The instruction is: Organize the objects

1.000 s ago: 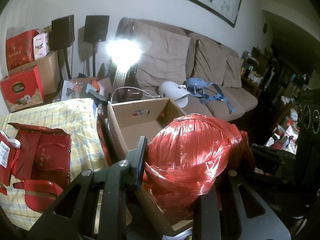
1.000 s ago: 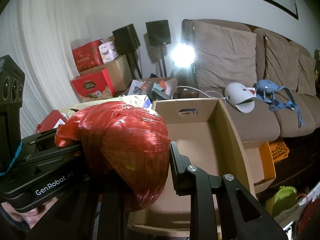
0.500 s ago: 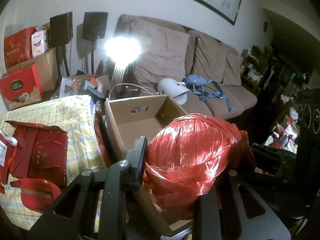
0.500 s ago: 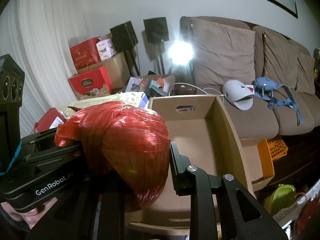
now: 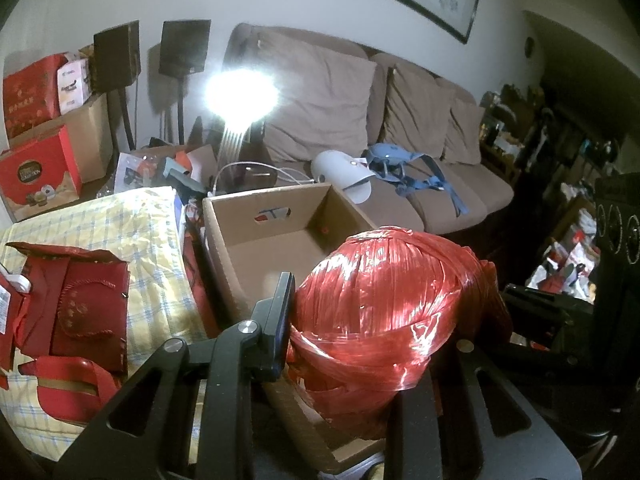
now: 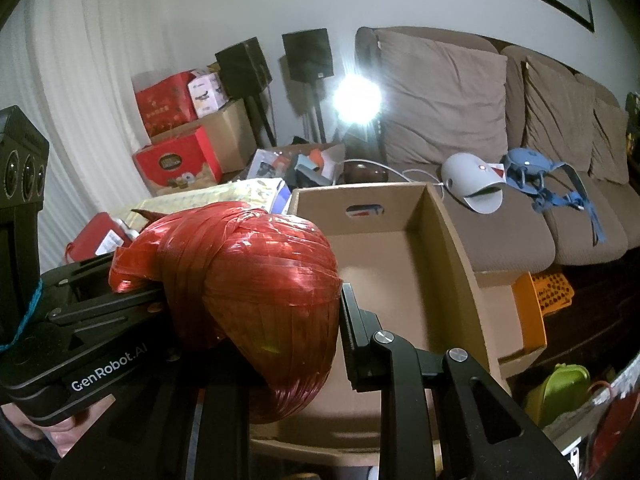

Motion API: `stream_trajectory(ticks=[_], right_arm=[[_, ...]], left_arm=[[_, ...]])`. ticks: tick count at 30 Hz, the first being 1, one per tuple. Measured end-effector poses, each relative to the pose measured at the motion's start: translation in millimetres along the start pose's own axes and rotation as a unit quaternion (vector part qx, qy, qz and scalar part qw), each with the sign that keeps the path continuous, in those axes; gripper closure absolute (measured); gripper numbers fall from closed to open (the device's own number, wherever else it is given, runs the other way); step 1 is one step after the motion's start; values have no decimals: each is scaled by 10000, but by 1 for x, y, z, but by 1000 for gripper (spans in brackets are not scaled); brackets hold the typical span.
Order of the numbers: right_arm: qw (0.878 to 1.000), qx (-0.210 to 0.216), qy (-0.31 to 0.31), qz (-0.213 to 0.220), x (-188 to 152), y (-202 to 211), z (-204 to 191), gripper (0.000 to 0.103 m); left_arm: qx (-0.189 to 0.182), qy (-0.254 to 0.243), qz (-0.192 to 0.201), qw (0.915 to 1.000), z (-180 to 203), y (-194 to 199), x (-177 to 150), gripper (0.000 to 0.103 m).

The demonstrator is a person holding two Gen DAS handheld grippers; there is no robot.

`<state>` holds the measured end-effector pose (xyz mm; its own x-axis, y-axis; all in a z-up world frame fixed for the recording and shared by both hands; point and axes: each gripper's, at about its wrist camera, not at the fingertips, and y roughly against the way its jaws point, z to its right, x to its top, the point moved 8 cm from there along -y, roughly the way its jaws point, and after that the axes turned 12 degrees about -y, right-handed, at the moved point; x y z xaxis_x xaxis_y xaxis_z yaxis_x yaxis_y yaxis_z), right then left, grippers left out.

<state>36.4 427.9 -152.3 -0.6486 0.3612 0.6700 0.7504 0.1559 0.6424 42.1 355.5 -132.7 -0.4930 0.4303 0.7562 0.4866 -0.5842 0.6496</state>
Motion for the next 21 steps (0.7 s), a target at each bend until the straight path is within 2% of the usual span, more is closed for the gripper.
stream_trajectory(ticks=[21], right_arm=[[9991, -133, -310, -244, -6, -6, 24, 81]], left_arm=[[-166, 21, -328, 9993, 14, -24, -4, 80]])
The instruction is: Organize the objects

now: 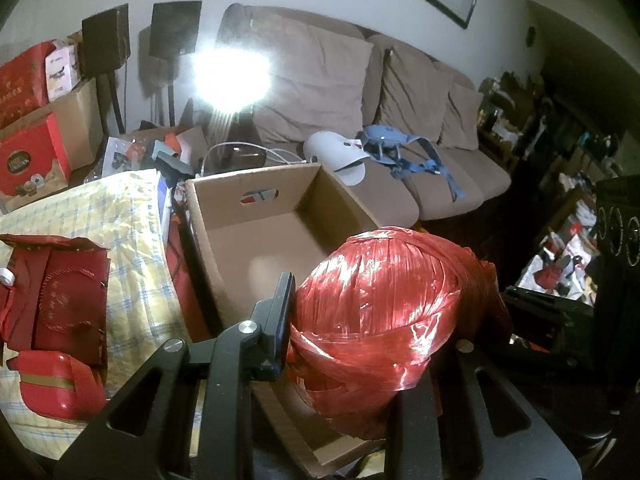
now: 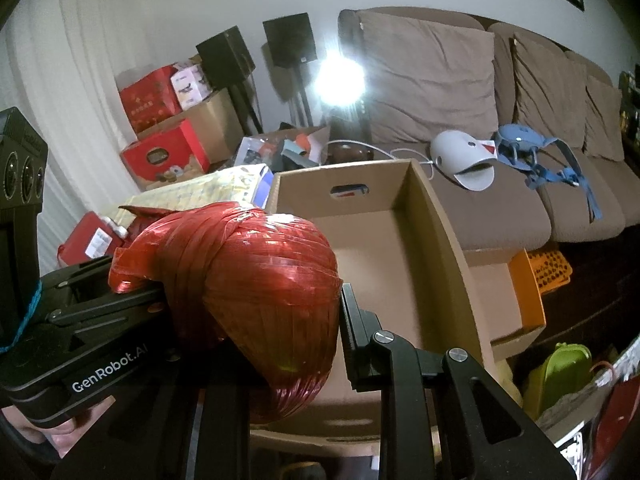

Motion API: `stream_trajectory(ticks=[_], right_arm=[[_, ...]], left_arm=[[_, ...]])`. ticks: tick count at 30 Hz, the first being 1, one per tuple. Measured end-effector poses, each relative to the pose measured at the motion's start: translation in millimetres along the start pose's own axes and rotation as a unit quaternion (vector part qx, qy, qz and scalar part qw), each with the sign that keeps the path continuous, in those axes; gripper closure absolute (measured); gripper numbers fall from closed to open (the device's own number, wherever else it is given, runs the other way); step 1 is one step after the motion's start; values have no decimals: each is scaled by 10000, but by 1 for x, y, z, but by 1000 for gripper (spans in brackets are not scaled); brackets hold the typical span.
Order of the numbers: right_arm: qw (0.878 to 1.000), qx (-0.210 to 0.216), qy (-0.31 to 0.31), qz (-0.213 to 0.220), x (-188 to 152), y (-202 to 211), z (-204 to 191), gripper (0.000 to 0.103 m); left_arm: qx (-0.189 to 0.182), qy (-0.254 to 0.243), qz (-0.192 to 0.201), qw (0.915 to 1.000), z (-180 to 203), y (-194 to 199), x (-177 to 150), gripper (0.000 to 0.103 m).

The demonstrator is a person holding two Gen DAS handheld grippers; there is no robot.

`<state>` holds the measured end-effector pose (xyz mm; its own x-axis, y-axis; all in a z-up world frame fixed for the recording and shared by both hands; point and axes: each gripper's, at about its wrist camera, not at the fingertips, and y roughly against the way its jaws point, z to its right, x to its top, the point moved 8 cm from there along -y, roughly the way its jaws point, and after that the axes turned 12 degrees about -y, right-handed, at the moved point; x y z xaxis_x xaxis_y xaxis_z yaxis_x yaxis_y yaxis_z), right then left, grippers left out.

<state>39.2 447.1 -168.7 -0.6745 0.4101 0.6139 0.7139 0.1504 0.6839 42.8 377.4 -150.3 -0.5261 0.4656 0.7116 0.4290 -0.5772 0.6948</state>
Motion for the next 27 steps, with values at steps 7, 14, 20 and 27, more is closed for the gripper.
stream_trajectory(ticks=[7, 14, 20, 27], right_arm=[[9999, -47, -119, 35, 2, 1, 7, 81], [9998, -77, -178, 36, 2, 0, 13, 81], [9997, -102, -201, 35, 3, -1, 15, 81], [9996, -126, -239, -1, 3, -4, 18, 81]], left_arm=[[-44, -12, -22, 10000, 6, -5, 3, 81], [-84, -33, -48, 9999, 10, -11, 4, 81], [-111, -26, -61, 9999, 12, -13, 3, 81], [-140, -1, -110, 9998, 14, -17, 1, 81]])
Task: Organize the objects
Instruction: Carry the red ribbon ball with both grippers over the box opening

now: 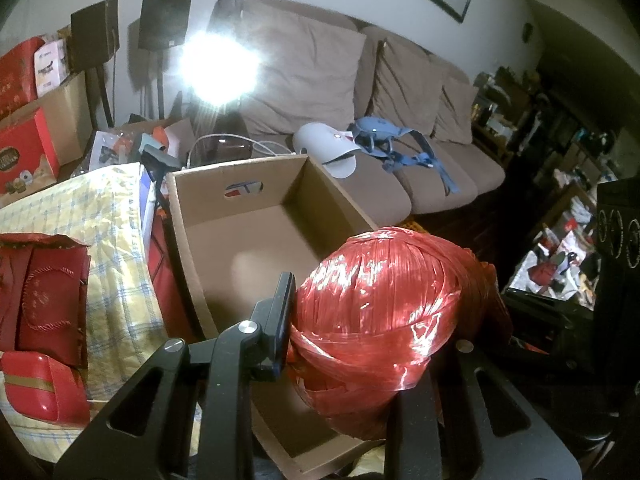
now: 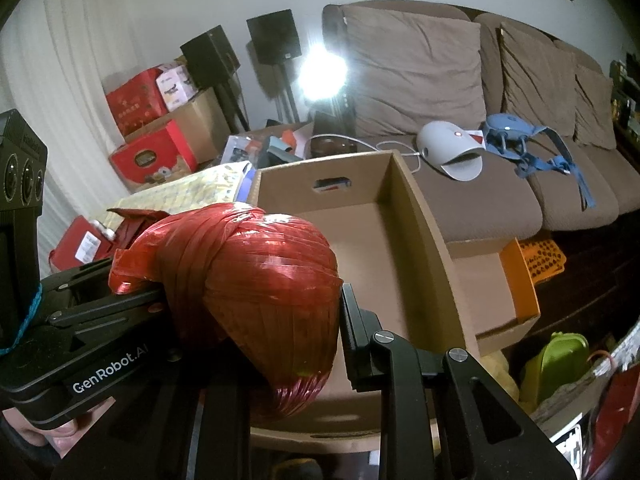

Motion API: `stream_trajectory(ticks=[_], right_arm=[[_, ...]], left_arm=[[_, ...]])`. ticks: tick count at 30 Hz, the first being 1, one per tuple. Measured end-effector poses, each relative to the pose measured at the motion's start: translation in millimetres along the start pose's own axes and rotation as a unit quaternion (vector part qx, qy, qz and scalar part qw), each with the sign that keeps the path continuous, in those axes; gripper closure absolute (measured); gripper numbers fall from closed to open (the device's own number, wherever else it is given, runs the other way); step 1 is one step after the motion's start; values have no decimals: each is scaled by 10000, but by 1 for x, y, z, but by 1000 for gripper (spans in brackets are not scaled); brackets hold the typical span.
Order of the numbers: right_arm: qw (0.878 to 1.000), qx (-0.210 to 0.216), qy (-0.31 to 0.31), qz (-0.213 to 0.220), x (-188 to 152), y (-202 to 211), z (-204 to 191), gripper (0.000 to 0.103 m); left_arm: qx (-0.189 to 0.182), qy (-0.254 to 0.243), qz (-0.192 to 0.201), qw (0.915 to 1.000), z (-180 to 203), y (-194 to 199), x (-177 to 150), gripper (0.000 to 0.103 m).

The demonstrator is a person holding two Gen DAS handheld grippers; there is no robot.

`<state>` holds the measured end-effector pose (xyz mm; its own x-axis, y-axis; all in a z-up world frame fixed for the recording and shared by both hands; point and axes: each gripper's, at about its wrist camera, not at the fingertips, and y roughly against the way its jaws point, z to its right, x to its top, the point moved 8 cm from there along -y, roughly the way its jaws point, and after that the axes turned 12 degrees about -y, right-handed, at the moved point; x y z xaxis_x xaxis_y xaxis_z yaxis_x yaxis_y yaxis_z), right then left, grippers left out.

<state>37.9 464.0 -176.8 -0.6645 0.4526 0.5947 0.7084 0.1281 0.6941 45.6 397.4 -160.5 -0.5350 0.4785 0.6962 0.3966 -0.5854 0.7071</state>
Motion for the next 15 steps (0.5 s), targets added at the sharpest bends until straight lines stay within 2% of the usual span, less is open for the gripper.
stream_trajectory(ticks=[15], right_arm=[[9999, 13, -105, -134, -4, -10, 10, 81]], left_arm=[[-23, 85, -160, 9998, 2, -12, -7, 81]])
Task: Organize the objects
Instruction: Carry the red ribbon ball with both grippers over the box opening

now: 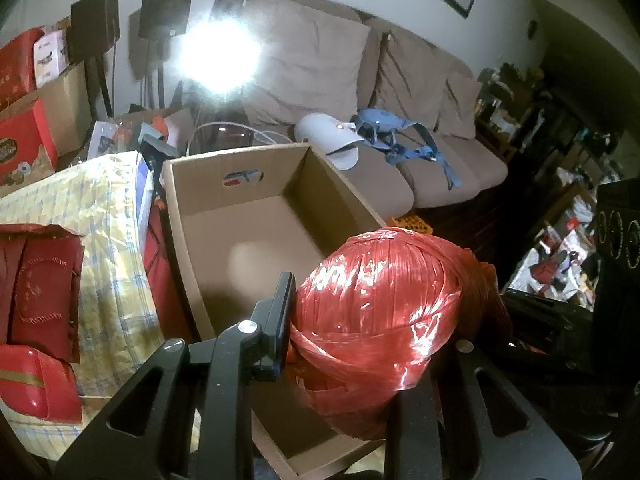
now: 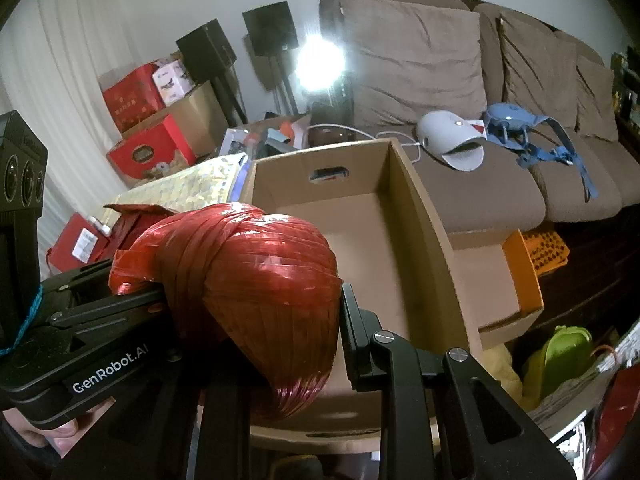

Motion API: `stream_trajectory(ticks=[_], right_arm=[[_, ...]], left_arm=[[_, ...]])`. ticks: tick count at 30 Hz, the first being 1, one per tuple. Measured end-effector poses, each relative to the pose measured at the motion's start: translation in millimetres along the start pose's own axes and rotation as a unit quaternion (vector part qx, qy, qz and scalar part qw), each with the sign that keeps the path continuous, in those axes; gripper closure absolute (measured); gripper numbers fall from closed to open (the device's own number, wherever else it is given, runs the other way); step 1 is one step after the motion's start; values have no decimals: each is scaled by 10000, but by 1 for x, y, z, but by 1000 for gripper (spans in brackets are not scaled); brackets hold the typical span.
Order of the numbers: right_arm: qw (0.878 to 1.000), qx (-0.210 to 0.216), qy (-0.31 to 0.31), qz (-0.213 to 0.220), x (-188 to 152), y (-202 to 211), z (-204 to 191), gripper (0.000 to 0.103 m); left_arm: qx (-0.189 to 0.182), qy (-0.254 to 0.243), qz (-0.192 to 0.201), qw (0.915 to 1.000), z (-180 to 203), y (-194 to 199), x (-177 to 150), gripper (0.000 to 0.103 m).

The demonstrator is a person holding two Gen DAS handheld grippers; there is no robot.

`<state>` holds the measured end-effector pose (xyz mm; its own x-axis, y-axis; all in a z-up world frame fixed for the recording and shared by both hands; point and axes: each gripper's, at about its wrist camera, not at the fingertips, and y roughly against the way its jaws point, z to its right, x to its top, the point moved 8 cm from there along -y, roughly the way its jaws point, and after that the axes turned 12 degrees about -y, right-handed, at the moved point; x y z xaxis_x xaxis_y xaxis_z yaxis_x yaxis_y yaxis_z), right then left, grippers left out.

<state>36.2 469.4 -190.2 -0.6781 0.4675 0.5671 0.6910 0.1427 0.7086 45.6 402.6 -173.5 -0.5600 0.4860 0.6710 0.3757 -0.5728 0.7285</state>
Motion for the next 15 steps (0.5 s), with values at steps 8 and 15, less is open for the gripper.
stream_trajectory(ticks=[8, 15], right_arm=[[10000, 21, -33, -52, -1, -5, 0, 81], [9999, -6, -50, -129, -4, -8, 0, 81]], left_arm=[[2, 37, -56, 10000, -3, -4, -2, 81], [-33, 85, -136, 9999, -6, -8, -6, 80]])
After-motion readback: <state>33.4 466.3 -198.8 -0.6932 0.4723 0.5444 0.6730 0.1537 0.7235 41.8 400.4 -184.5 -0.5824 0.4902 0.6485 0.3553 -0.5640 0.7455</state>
